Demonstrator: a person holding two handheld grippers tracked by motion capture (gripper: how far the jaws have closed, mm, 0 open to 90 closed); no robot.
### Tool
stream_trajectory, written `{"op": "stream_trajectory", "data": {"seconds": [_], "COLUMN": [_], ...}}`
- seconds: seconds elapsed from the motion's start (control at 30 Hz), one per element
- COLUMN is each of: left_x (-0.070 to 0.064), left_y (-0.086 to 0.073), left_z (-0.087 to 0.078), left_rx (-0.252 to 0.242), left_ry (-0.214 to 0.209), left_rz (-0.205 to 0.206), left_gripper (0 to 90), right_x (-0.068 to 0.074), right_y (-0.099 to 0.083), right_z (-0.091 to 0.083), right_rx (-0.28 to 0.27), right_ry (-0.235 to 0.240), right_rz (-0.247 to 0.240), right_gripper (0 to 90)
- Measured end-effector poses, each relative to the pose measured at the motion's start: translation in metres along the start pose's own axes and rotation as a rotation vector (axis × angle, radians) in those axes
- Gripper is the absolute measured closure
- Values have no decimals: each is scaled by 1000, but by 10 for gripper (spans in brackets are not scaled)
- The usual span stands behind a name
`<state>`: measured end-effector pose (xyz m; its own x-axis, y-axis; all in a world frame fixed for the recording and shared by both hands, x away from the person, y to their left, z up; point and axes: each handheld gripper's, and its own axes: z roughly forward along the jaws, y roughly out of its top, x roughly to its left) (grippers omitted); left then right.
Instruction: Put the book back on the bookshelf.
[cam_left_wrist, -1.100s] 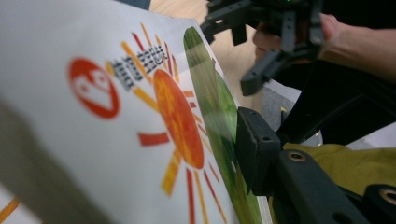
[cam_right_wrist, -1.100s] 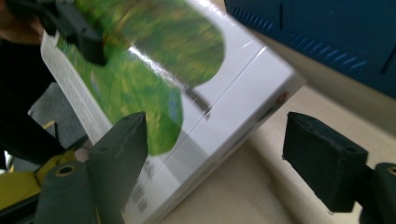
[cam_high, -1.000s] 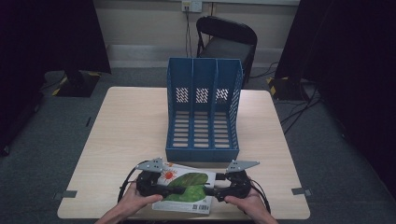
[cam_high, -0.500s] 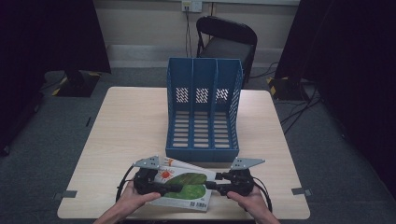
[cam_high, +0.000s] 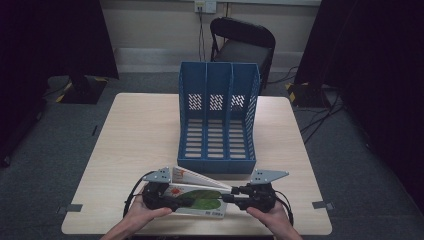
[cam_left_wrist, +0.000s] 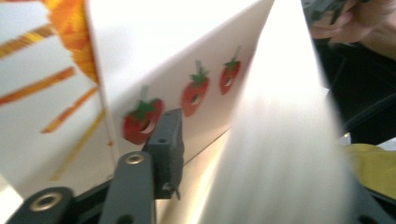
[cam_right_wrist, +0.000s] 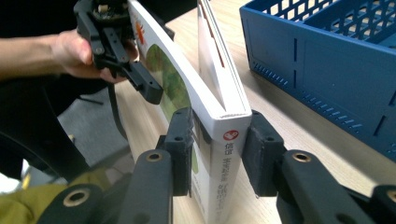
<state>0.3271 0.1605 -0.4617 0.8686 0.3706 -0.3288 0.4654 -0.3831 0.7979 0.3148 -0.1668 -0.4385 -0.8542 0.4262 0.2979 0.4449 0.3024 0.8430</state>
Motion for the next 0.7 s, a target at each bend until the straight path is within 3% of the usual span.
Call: {"op": "stream_trajectory", "data": {"seconds": [0.17,0.3,0.4,0.5,0.6,0.7], "left_x": [2,9,14,14,20,25], "left_y": [0,1,0,-1,-2,-7], "left_z": [-2,-14,-23,-30,-42,-39], "left_rx": [-8,-66,-73,-64,-100,-64], "left_ry": [21,78,99,115,148,162], "left_rz": [-19,-59,-91,-80,-90,-108], "left_gripper": [477,467,451,431,407,375], "right_x": [0,0,1,4,9,10], "right_y": [0,2,4,3,-1,-1], "right_z": [-1,-5,-7,-7,-7,-6], "right_rx": [0,-7,7,23,31,28], "right_ry": [11,15,16,20,12,22], "right_rz": [-16,-33,-60,-74,-100,-103], "right_gripper": [679,717,730,739,745,737]}}
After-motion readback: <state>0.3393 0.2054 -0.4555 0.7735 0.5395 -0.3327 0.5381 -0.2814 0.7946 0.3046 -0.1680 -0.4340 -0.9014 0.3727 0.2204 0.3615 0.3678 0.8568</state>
